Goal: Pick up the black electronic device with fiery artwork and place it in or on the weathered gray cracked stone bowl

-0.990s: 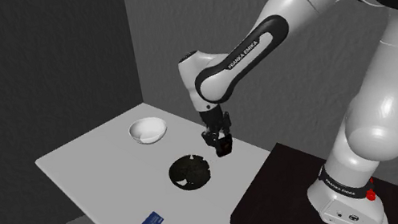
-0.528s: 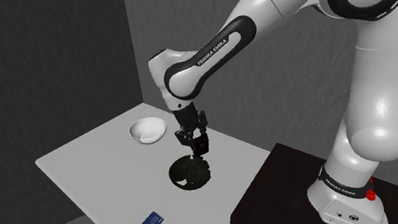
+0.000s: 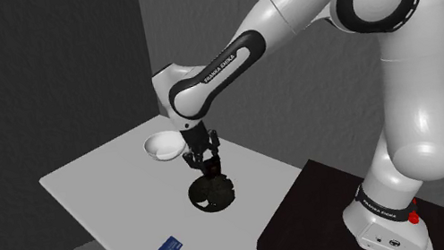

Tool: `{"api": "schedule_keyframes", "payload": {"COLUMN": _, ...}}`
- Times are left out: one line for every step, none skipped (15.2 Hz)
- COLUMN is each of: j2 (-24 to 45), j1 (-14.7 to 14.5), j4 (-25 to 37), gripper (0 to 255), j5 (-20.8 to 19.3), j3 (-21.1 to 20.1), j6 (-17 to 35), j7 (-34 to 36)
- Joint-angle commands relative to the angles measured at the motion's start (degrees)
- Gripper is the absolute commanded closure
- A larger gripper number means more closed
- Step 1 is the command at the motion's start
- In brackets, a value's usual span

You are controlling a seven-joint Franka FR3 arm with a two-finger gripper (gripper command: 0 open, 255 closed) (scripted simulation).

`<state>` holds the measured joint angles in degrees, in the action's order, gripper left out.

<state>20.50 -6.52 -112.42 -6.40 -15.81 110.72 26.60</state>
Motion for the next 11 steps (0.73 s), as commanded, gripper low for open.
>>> {"api": "schedule_keyframes", "payload": {"j2": 1.1, "j1": -0.1, "j4": -0.2, "gripper": 255, "j5": -0.3, "j3": 0.1, "j6": 1.3, "j7": 0.3}}
{"api": "schedule_keyframes", "payload": {"j2": 1.6, "j1": -0.2, "j4": -0.3, "gripper": 255, "j5": -0.5, "j3": 0.2, "j6": 1.9, "j7": 0.4}}
{"api": "schedule_keyframes", "payload": {"j2": 2.1, "j1": -0.2, "j4": -0.5, "gripper": 255, "j5": -0.6, "j3": 0.3, "j6": 2.5, "j7": 0.5}}
{"api": "schedule_keyframes", "payload": {"j2": 2.6, "j1": -0.3, "j4": -0.6, "gripper": 255, "j5": -0.8, "j3": 0.3, "j6": 3.1, "j7": 0.6}}
{"api": "schedule_keyframes", "payload": {"j2": 3.2, "j1": -0.3, "j4": -0.7, "gripper": 255, "j5": -1.0, "j3": 0.4, "j6": 3.7, "j7": 0.7}}
{"api": "schedule_keyframes", "payload": {"j2": 3.7, "j1": -0.4, "j4": -0.8, "gripper": 255, "j5": -1.1, "j3": 0.5, "j6": 4.3, "j7": 0.8}}
{"api": "schedule_keyframes", "payload": {"j2": 4.2, "j1": -0.5, "j4": -0.8, "gripper": 255, "j5": -1.3, "j3": 0.6, "j6": 4.9, "j7": 0.9}}
{"api": "schedule_keyframes", "payload": {"j2": 4.8, "j1": -0.5, "j4": -0.9, "gripper": 255, "j5": -1.5, "j3": 0.7, "j6": 5.5, "j7": 1.0}}
{"api": "schedule_keyframes", "payload": {"j2": 5.3, "j1": -0.6, "j4": -0.9, "gripper": 255, "j5": -1.6, "j3": 0.8, "j6": 6.1, "j7": 1.1}}
{"api": "schedule_keyframes", "payload": {"j2": 5.8, "j1": -0.6, "j4": -1.0, "gripper": 255, "j5": -1.8, "j3": 0.8, "j6": 6.6, "j7": 1.2}}
{"api": "schedule_keyframes", "payload": {"j2": 5.8, "j1": -0.6, "j4": -1.0, "gripper": 255, "j5": -1.8, "j3": 0.8, "j6": 6.6, "j7": 1.2}}
